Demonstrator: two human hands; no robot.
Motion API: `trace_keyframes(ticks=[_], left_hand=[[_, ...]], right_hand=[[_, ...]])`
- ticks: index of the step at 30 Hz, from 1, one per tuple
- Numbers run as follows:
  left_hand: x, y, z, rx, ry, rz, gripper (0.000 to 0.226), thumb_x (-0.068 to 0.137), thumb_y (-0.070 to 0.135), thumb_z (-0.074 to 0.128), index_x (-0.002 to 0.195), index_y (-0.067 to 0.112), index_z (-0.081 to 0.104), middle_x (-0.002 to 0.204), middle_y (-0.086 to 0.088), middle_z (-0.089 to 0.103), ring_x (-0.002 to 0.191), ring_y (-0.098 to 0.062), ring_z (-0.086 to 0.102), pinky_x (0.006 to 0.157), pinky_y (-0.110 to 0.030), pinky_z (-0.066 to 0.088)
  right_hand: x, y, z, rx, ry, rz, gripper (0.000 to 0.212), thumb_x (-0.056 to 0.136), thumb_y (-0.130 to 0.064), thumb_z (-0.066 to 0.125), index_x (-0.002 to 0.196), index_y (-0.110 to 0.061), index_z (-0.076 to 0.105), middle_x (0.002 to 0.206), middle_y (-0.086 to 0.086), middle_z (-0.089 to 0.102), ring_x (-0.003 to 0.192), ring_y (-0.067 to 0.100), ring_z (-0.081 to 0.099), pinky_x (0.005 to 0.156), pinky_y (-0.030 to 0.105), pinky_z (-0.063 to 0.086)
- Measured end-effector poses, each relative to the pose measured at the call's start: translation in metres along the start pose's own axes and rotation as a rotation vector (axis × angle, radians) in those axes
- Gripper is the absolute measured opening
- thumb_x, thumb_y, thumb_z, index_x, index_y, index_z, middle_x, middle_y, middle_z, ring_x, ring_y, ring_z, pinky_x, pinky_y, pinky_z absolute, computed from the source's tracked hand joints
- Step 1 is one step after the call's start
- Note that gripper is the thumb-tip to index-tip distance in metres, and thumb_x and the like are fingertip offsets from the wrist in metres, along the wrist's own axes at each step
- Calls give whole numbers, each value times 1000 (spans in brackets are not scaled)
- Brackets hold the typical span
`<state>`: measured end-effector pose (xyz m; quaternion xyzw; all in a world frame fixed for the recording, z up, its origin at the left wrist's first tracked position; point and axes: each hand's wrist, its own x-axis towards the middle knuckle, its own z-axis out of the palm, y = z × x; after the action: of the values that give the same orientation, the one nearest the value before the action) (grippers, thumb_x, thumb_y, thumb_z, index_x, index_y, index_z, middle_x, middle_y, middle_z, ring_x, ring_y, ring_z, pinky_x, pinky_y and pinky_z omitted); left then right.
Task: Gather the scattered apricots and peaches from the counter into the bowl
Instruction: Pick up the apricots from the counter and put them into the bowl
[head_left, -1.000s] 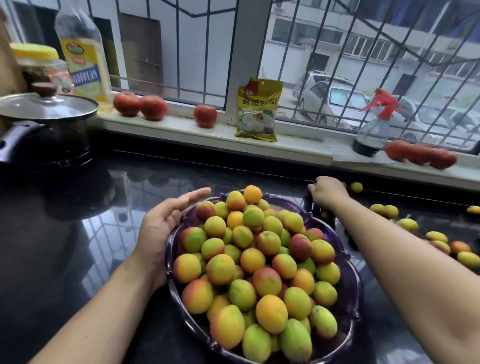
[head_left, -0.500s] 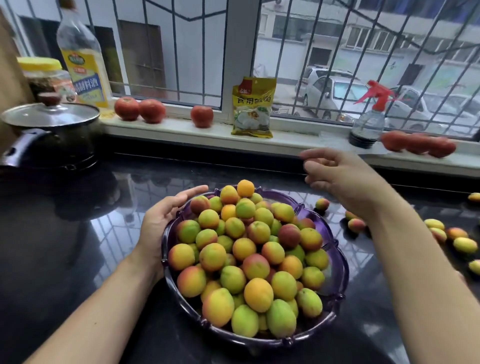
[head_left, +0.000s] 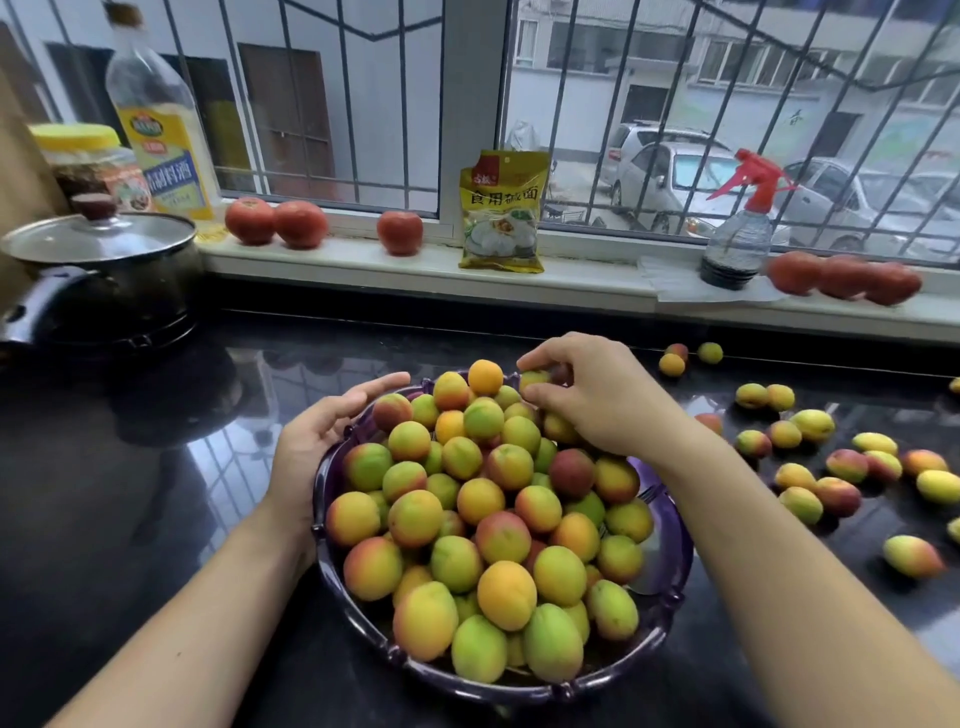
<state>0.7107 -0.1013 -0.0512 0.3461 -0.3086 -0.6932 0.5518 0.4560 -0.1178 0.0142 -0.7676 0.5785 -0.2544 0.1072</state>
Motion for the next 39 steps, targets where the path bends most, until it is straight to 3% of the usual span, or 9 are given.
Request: trace_keyframes(ticks=[4,9,12,15,19,26,30,35,39], left_hand=[[-1,1,0,19,1,8,58,91,29,48,141,3,63,137,-29,65,129,-46,62,97,-54,58],[0,1,1,36,-8,4,52,99,27,41,141,3,62,136,-28,66,115,-39,71,89,-48,63],[0,1,1,33,-9,-4,50,103,26,38,141,4,62,135,-27,67,110,-37,73,85,-46,65],[-1,1,2,19,-16,-10,57,93,28,46,142,4,62,138,-28,65,123,-42,67,90,-50,63],[-1,2,1,14,-9,-18,53,99,27,40,143,5,61,140,-28,64,128,-46,61,93,-52,60],[-1,1,0,32,8,-14,50,106,25,34,141,4,62,139,-28,64,129,-46,61,96,-52,58],[-1,1,1,28,3,-13,49,105,25,35,139,5,64,136,-27,66,125,-44,64,91,-49,62],[-2,2,2,23,2,-14,49,105,25,35,140,5,63,137,-27,66,127,-45,62,94,-51,60],[-1,2,1,15,12,-11,50,104,24,35,141,4,62,140,-30,63,131,-47,59,98,-52,57]], right_hand=[[1,3,-3,23,-10,43,25,95,-29,68,119,-24,73,110,-9,62,95,5,56,80,19,42],[1,4,-4,36,5,20,29,96,-31,66,124,-26,69,99,-18,60,87,0,55,75,16,41],[3,30,-28,192,195,157,19,97,-27,64,115,-30,72,87,-18,64,73,2,58,72,28,52],[0,78,-56,71,371,378,20,96,-16,62,107,-26,75,99,-2,73,88,14,64,88,32,51],[-9,119,-58,-202,146,642,21,93,-19,60,107,-28,74,110,8,72,96,27,64,88,34,53],[6,100,0,-343,-62,570,44,98,-22,55,142,-27,54,137,12,59,123,35,55,98,39,48],[3,111,16,-453,-11,568,28,96,-22,59,122,-23,65,122,9,66,111,34,61,90,40,52],[7,103,-16,165,49,476,13,87,-20,77,99,-18,72,87,1,71,69,11,61,70,27,47],[-9,71,-60,540,-24,306,19,89,-17,75,107,-24,74,99,0,75,84,14,69,75,29,51]])
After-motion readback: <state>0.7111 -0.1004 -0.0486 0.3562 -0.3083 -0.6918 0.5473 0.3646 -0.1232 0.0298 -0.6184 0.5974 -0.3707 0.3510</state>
